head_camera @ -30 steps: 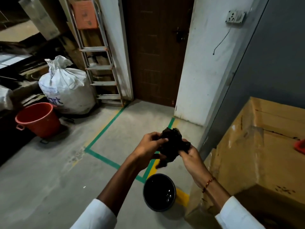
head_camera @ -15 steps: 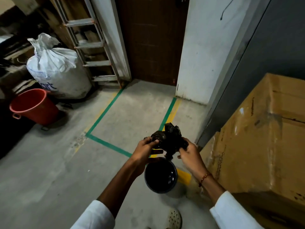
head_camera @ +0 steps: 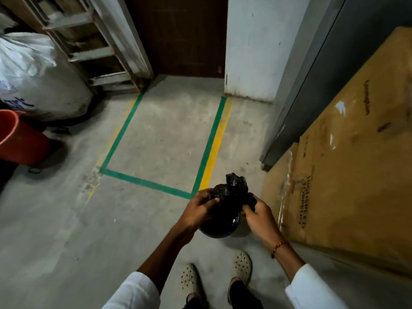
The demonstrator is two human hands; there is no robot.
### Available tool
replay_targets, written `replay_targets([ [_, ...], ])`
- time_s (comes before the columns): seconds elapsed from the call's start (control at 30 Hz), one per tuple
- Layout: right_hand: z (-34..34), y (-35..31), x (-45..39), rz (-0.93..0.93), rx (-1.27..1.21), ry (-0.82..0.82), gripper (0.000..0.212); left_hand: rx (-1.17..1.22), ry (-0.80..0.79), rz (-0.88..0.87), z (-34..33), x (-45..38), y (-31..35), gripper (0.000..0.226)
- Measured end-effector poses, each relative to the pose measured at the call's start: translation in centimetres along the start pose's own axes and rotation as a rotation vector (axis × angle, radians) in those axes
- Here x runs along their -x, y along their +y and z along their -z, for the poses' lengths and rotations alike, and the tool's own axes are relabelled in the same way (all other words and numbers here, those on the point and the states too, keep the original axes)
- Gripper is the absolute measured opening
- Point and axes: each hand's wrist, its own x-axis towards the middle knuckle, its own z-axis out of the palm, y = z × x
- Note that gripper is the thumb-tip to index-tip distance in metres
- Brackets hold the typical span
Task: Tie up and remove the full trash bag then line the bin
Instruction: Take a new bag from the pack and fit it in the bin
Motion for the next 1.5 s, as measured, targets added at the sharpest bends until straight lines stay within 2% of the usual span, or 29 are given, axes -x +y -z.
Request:
replay_targets([
  [0.23, -5.2, 9.1, -4.0, -0.108, -0.069, 0.051, 0.022, -0.014, -0.094, 0.099, 2.0, -7.5, -8.9, 0.024],
  [0.37, -8.0, 15.8, -7.0, -0.136, -0.036, 0.061, 0.028, -0.067, -0.075, 0.022, 2.9, -12.2, -15.7, 0.031],
  [0.47, -9.4, 20.7, -9.8, -0.135, 0.030, 0.055, 0.030, -0.071, -0.053, 0.037, 2.7, -15.8, -20.5, 0.049],
  [0.53, -9.9, 23.9, -11.0, -0.140, 0.075, 0.039, 0.029, -0.081, -0.025, -0.001, 2.6, -18.2, -23.7, 0.039],
  [0.57, -9.9, 25.5, -11.6, -0.146, 0.089, 0.031, 0.025, -0.140, 0.012, -0.045, 2.5, -19.8, -25.5, 0.035],
  [0.6, -9.8, 26.9, -12.1, -0.158, 0.113, 0.022, 0.022, -0.302, 0.037, -0.079, 2.5, -21.5, -27.1, 0.033],
  [0.67, -9.4, 29.8, -13.3, -0.146, 0.174, 0.025, 0.027, -0.702, 0.017, -0.112, 2.2, -24.8, -30.0, 0.050],
  [0.7, -9.2, 31.1, -13.9, -0.130, 0.204, 0.025, 0.030, -0.792, -0.001, -0.117, 1.8, -26.3, -31.3, 0.057],
  [0.73, -9.1, 32.3, -14.5, -0.127, 0.227, 0.026, 0.031, -0.783, -0.041, -0.098, 1.2, -27.4, -32.2, 0.056],
  [0.8, -9.3, 34.6, -15.7, -0.092, 0.263, 0.033, 0.030, -0.698, -0.099, -0.084, 0.0, -30.5, -35.3, 0.042],
  [0.9, -10.7, 38.0, -18.1, -0.006, 0.293, 0.029, 0.024, -0.567, -0.180, -0.040, -1.1, -36.0, -41.2, 0.033],
  [0.97, -11.8, 40.2, -19.6, 0.051, 0.300, -0.002, 0.017, -0.494, -0.195, 0.014, -1.9, -37.1, -41.9, 0.019],
  [1.0, -12.3, 41.1, -20.3, 0.062, 0.310, -0.010, 0.021, -0.470, -0.203, 0.028, -2.1, -37.7, -42.3, 0.014],
  [1.1, -13.6, 42.4, -21.4, 0.077, 0.366, -0.012, 0.033, -0.494, -0.219, 0.033, -1.8, -39.8, -43.6, 0.023],
  [1.2, -14.0, 43.1, -22.4, 0.050, 0.277, 0.010, 0.041, -0.413, -0.117, -0.032, 0.0, -40.4, -43.2, 0.018],
  [1.3, -13.8, 43.5, -23.0, 0.028, 0.126, 0.017, 0.043, -0.165, 0.075, -0.200, 1.9, -37.9, -41.3, 0.023],
  [1.37, -13.7, 43.2, -22.8, 0.009, 0.032, 0.002, 0.044, 0.070, 0.136, -0.249, 3.2, -36.0, -39.9, 0.028],
  [1.5, -13.8, 42.7, -22.0, 0.068, -0.018, -0.025, 0.050, 0.442, 0.072, -0.210, 5.1, -33.4, -36.5, 0.017],
])
